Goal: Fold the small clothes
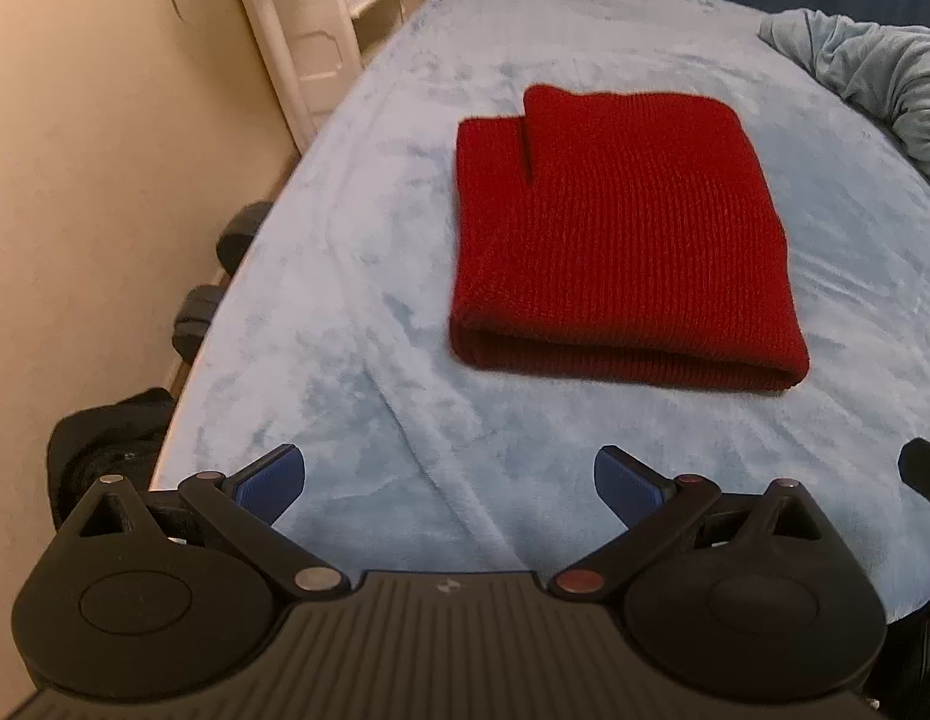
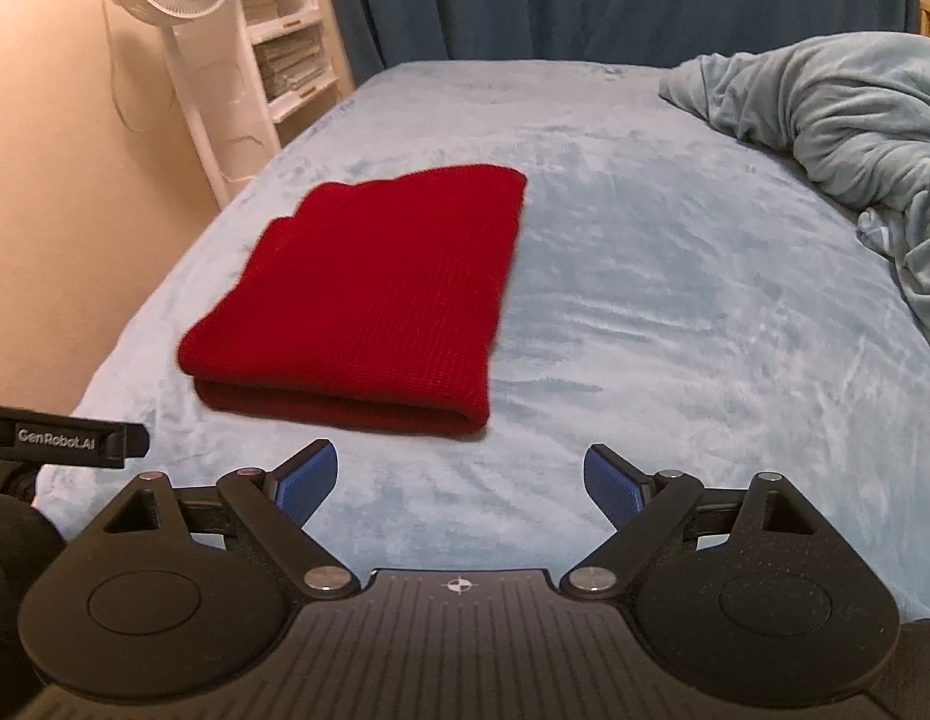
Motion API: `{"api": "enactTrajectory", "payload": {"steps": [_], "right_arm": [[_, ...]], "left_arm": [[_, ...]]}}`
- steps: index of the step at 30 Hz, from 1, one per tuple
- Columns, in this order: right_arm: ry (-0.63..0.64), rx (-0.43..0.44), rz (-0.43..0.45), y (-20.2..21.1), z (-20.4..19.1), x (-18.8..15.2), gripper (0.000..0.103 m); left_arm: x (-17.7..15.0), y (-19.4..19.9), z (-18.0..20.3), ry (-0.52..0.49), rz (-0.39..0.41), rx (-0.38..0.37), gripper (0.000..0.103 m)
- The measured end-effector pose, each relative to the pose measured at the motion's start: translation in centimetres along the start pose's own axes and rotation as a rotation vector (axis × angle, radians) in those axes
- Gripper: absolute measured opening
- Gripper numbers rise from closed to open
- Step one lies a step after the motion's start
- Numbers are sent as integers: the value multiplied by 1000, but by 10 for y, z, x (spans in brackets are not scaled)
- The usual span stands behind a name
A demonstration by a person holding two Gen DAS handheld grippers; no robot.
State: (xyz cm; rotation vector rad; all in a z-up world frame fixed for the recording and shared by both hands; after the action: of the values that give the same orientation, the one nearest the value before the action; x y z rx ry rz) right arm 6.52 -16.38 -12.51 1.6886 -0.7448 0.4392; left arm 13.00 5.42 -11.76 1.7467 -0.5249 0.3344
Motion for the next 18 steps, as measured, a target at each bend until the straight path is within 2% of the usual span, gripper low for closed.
{"api": "enactTrajectory", "payload": {"steps": [10, 15, 18], "right_arm": [[11, 3, -62, -40, 0, 17, 90], [-62, 78, -95, -62, 10, 44, 90], [-187, 173, -121, -87, 28, 80, 92]], "left_arm": [[14, -34, 4, 23, -57, -29, 103], [24, -48, 4, 64, -74, -47, 103], [30, -57, -3, 161, -57, -125, 103]]}}
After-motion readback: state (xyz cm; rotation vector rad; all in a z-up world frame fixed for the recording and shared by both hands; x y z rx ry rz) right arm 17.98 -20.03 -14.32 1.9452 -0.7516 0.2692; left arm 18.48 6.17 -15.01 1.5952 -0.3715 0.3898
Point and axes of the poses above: each gripper's, at about its wrist camera, not at the fingertips, and y roughly against the way its jaws point, z to its right, x to its top, the point moved 1 cm from there along -y, roughly the way its jaws point, and after that the axes turned 10 degrees about -y, right-handed, at the moved point
